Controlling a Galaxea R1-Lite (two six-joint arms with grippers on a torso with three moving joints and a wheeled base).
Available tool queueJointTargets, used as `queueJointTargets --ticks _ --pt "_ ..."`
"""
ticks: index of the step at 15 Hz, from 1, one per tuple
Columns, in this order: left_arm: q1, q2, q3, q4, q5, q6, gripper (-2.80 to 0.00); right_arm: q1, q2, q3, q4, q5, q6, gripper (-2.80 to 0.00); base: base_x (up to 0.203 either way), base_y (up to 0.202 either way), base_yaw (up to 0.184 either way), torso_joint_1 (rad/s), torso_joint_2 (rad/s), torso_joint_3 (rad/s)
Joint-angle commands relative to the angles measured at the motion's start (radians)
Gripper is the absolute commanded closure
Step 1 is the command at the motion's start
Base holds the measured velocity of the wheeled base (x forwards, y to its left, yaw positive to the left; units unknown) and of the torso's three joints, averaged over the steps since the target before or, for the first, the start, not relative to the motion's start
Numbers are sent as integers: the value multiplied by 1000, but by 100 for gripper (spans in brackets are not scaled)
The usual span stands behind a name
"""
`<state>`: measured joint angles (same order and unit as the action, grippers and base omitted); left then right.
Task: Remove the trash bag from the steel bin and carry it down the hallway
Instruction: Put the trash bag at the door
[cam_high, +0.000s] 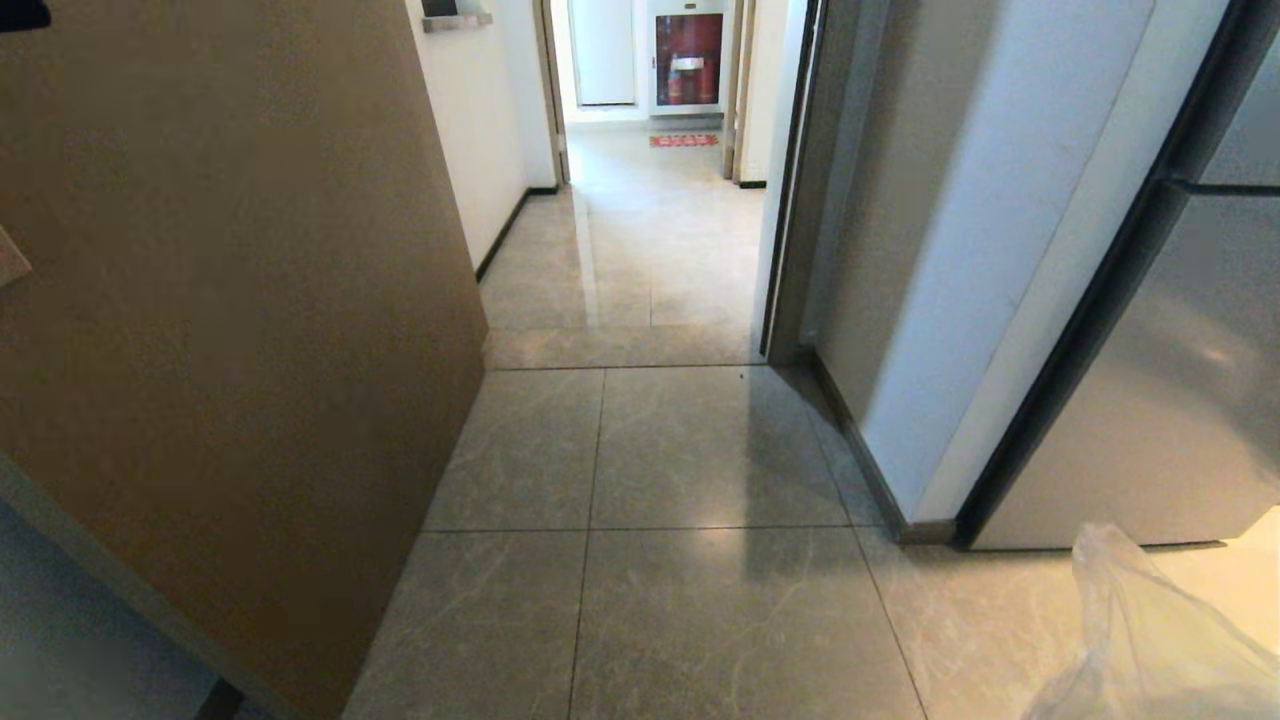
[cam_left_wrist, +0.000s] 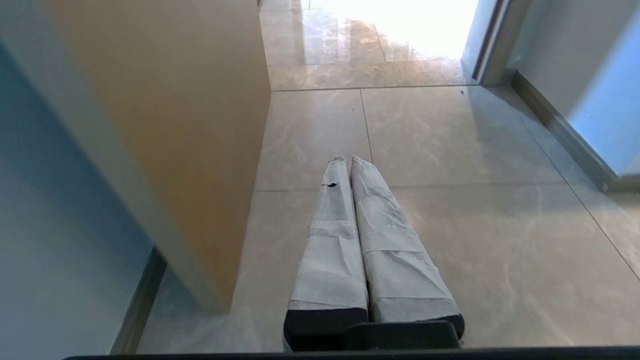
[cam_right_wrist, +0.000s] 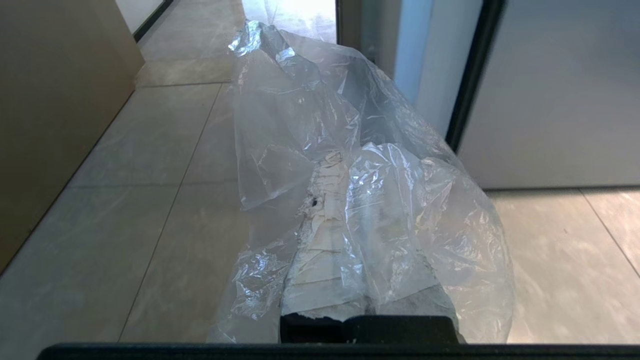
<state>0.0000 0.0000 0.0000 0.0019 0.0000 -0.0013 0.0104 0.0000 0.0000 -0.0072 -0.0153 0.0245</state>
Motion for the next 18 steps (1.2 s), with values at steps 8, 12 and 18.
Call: queueJointTargets --ticks 8,12,18 --pt "0 0 0 0 0 0 0 0 2 2 0 0 0 0 192 0 1 1 3 3" --pt "0 0 0 0 0 0 0 0 2 2 0 0 0 0 194 0 1 2 3 0" --pt "0 0 0 0 0 0 0 0 2 2 0 0 0 0 191 0 1 0 3 1"
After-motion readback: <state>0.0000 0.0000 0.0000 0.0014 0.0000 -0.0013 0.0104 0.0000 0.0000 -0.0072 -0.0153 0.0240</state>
